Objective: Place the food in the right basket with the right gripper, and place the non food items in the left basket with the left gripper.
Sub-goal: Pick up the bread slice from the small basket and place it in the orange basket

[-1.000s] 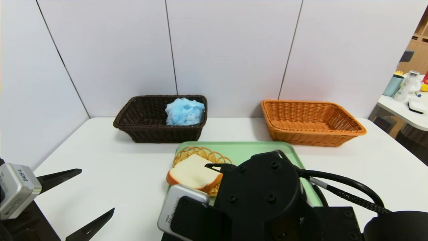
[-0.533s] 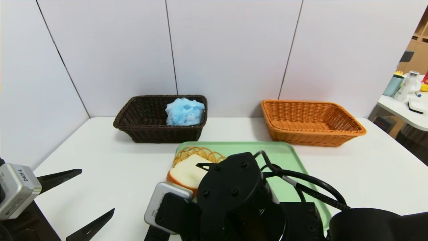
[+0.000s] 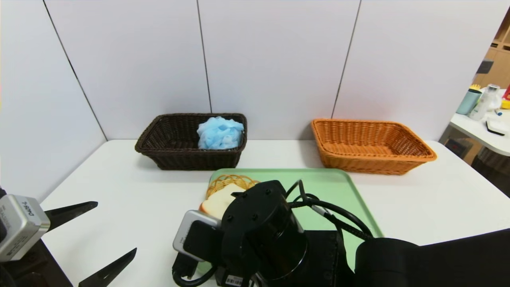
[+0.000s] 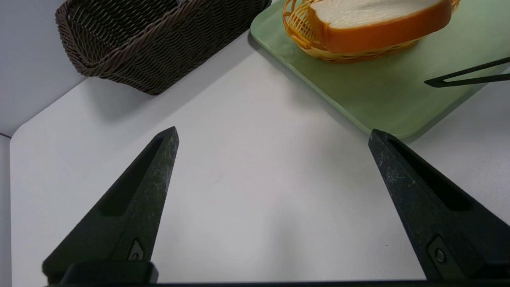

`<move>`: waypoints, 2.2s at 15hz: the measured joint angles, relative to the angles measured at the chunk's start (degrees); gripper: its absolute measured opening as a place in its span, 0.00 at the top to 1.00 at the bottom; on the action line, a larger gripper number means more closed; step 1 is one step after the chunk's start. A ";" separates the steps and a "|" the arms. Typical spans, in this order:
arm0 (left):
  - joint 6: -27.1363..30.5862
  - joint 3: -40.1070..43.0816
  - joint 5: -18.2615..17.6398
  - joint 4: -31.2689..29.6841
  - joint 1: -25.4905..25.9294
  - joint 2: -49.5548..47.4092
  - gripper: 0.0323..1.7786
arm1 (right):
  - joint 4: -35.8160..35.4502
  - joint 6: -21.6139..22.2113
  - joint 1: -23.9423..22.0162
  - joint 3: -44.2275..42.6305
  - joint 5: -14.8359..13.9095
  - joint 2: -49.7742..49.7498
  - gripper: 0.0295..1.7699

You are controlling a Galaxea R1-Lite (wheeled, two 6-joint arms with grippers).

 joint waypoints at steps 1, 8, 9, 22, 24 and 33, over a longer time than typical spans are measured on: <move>-0.02 0.00 0.02 0.00 -0.02 0.02 0.05 | -0.07 0.00 -0.02 -0.09 -0.02 0.29 0.04; 0.00 0.39 -0.09 0.06 -0.02 0.02 0.05 | 0.04 -0.02 -0.66 -0.85 -0.05 0.93 0.04; 0.00 0.44 -0.09 0.02 -0.11 0.02 0.05 | 0.01 -0.02 -0.85 -1.13 -0.05 0.99 0.04; -0.02 0.72 -0.09 0.00 -0.44 -0.16 0.05 | 0.01 -0.04 -1.21 -2.56 -0.06 0.85 0.98; -0.02 0.77 -0.09 0.00 -0.52 -0.22 0.05 | 0.04 -0.06 -1.18 -2.60 -0.06 0.85 0.98; -0.11 0.80 -0.09 0.09 -1.15 -0.13 0.05 | 0.37 -0.22 -1.57 -5.51 -0.05 -0.02 0.98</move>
